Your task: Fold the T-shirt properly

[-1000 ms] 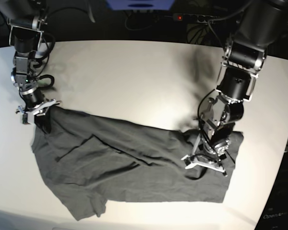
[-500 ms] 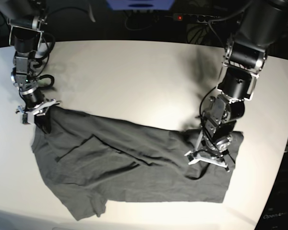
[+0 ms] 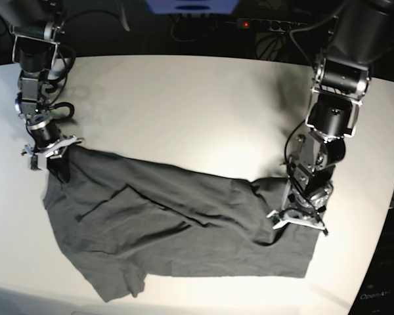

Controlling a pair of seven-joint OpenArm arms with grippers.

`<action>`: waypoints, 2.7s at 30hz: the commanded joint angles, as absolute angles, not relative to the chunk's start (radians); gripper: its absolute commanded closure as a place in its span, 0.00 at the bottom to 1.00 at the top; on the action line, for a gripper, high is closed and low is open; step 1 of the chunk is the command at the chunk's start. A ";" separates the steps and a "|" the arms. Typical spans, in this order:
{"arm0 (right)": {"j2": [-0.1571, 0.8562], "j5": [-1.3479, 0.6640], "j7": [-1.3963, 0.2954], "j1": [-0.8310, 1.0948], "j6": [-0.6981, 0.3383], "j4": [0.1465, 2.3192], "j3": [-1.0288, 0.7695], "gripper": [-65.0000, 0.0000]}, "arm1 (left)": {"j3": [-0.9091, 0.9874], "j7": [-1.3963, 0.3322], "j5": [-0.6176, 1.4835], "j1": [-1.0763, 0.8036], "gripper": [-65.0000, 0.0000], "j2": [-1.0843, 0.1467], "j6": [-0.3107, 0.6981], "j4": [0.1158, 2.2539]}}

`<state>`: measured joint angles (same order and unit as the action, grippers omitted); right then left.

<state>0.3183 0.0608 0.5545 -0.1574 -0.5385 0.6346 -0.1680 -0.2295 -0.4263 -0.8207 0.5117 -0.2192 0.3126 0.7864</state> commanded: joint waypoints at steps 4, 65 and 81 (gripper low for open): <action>0.326 0.077 0.527 -0.156 -0.538 0.634 -0.166 0.98 | -0.142 -0.360 -0.834 0.558 0.94 -0.222 0.171 0.800; 0.326 0.077 0.529 -0.140 -0.539 0.636 -0.166 0.98 | 0.082 -0.305 -0.898 0.664 0.94 -0.177 0.343 0.716; 0.326 0.077 0.529 -0.136 -0.539 0.636 -0.166 0.98 | 0.120 -0.274 -0.903 0.582 0.94 -0.170 0.452 0.791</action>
